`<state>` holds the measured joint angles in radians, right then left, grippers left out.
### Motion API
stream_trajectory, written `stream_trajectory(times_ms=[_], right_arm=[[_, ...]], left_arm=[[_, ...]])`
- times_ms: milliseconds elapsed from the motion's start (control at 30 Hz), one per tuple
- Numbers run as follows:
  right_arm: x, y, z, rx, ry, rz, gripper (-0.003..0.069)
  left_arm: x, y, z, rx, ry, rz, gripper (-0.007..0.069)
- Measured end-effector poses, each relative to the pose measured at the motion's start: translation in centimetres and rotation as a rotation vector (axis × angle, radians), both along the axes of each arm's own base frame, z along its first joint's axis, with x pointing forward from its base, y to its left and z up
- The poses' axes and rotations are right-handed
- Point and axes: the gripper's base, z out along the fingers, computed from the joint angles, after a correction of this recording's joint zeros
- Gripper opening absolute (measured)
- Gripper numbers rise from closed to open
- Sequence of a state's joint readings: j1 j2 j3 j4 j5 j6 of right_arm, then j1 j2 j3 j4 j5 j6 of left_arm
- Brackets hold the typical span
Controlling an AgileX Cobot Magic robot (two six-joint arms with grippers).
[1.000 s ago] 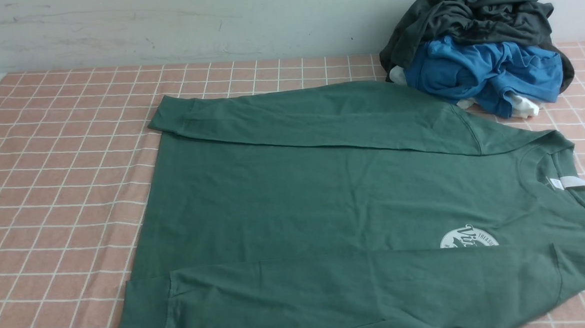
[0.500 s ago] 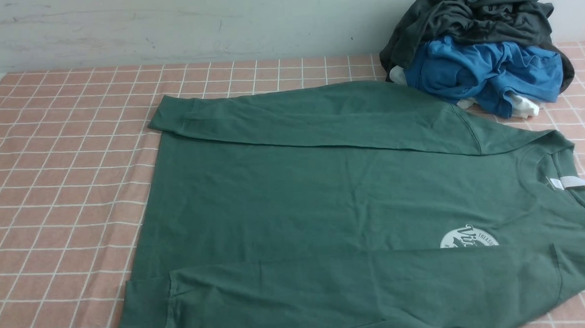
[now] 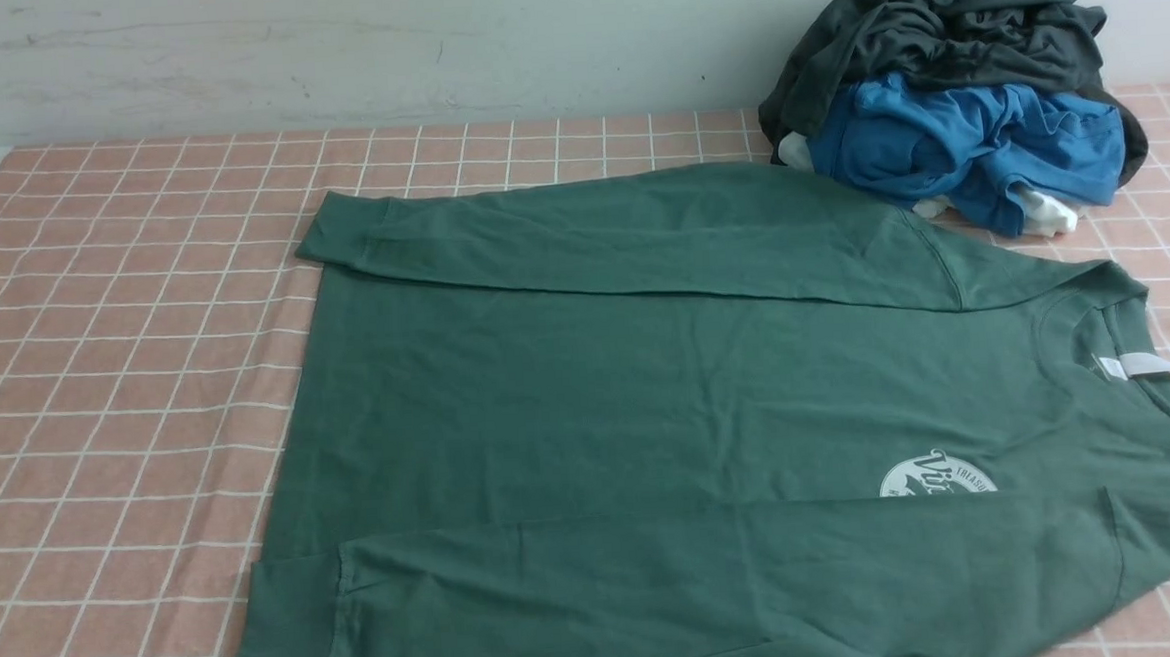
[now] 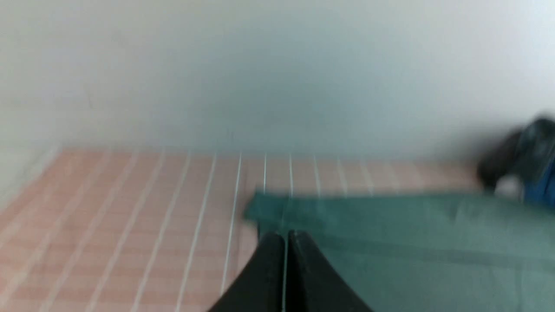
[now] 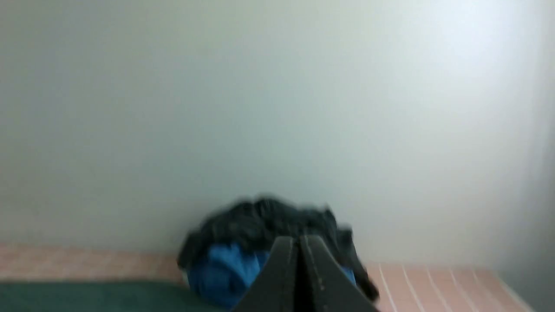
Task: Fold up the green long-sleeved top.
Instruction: Use the left arm to clamp the cuff closest to it
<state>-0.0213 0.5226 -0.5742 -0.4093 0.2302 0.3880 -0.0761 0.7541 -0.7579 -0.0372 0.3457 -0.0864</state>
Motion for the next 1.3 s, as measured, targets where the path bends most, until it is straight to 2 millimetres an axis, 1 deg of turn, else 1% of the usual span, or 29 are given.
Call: stream_trajectory(times_ms=[33, 67, 100, 133, 167, 233, 300, 367, 433, 500, 533, 600, 667, 700, 800, 867, 900, 933, 1033, 1100, 1167, 1200, 1267, 1300], right_arm=[[0.4, -0.1, -0.3, 0.008, 0.031, -0.005, -0.0013], [1.3, -0.2, -1.5, 0.039, 0.150, -0.029, -0.0013], [2.3, -0.2, -3.5, 0.091, 0.343, -0.048, -0.0013], [2.8, 0.1, -4.6, 0.110, 0.457, -0.040, -0.0013], [3.0, 0.4, -5.4, 0.105, 0.535, -0.030, -0.0013], [4.0, 1.9, -7.8, 0.050, 0.766, 0.068, -0.0013], [4.8, 3.2, -9.4, -0.039, 0.902, 0.175, -0.0013], [5.5, 4.5, -10.6, -0.095, 0.976, 0.274, -0.0013], [6.3, 5.8, -11.5, -0.122, 0.996, 0.354, -0.0013], [7.1, 6.9, -12.2, -0.130, 0.996, 0.409, -0.0013], [7.5, 7.3, -12.5, -0.120, 0.993, 0.429, -0.0013], [7.8, 7.9, -13.0, -0.110, 1.010, 0.454, -0.0013], [7.9, 8.1, -13.2, -0.110, 1.018, 0.473, -0.0013], [7.9, 8.2, -13.2, -0.112, 1.017, 0.482, -0.0013], [7.9, 8.3, -13.2, -0.113, 1.011, 0.496, -0.0013], [7.9, 8.3, -13.2, -0.107, 1.011, 0.498, -0.0013], [7.9, 8.3, -13.2, -0.108, 1.011, 0.499, -0.0013], [7.9, 8.3, -13.2, -0.109, 1.011, 0.499, -0.0013], [7.9, 8.3, -13.2, -0.110, 1.008, 0.500, -0.0013], [7.9, 8.3, -13.2, -0.110, 1.008, 0.500, -0.0013], [7.9, 8.3, -13.2, -0.110, 1.008, 0.500, -0.0013], [7.9, 8.3, -13.2, -0.111, 1.007, 0.500, -0.0013], [7.9, 8.3, -13.2, -0.111, 1.007, 0.500, -0.0013], [7.9, 8.3, -13.2, -0.112, 1.007, 0.501, -0.0013]], left_arm=[[0.6, -0.1, -0.5, 0.003, 0.040, -0.005, -0.0001], [1.8, -0.4, -1.8, 0.017, 0.173, -0.020, -0.0001], [3.2, -0.9, -4.0, 0.035, 0.355, -0.042, -0.0001], [4.2, -1.4, -5.9, 0.049, 0.494, -0.060, -0.0001], [4.6, -1.6, -6.8, 0.057, 0.567, -0.068, -0.0001], [6.3, -2.3, -10.1, 0.085, 0.758, -0.091, 0.0000], [7.5, -2.5, -11.9, 0.103, 0.842, -0.101, 0.0011], [8.9, -2.7, -14.0, 0.116, 0.923, -0.104, 0.0043], [10.1, -2.8, -15.7, 0.120, 0.983, -0.101, 0.0083], [11.5, -2.8, -16.9, 0.119, 1.013, -0.096, 0.0146], [12.3, -2.9, -17.8, 0.120, 1.034, -0.095, 0.0186], [13.3, -3.0, -18.7, 0.120, 1.044, -0.093, 0.0242], [14.2, -3.1, -19.4, 0.120, 1.042, -0.092, 0.0281], [14.5, -3.2, -19.8, 0.117, 1.046, -0.089, 0.0290], [15.0, -3.3, -20.6, 0.109, 1.063, -0.080, 0.0281], [15.0, -3.3, -21.0, 0.097, 1.078, -0.068, 0.0242], [15.1, -3.3, -21.0, 0.090, 1.078, -0.064, 0.0206], [15.1, -3.3, -21.0, 0.088, 1.077, -0.063, 0.0186], [15.2, -3.4, -20.9, 0.075, 1.074, -0.057, 0.0078], [15.2, -3.4, -20.7, 0.071, 1.069, -0.057, 0.0027], [15.1, -3.4, -20.3, 0.069, 1.062, -0.057, 0.0014], [14.9, -3.4, -19.5, 0.067, 1.045, -0.059, 0.0009], [14.8, -3.4, -19.1, 0.067, 1.035, -0.060, 0.0009], [14.7, -3.4, -18.3, 0.070, 1.011, -0.067, 0.0009]])
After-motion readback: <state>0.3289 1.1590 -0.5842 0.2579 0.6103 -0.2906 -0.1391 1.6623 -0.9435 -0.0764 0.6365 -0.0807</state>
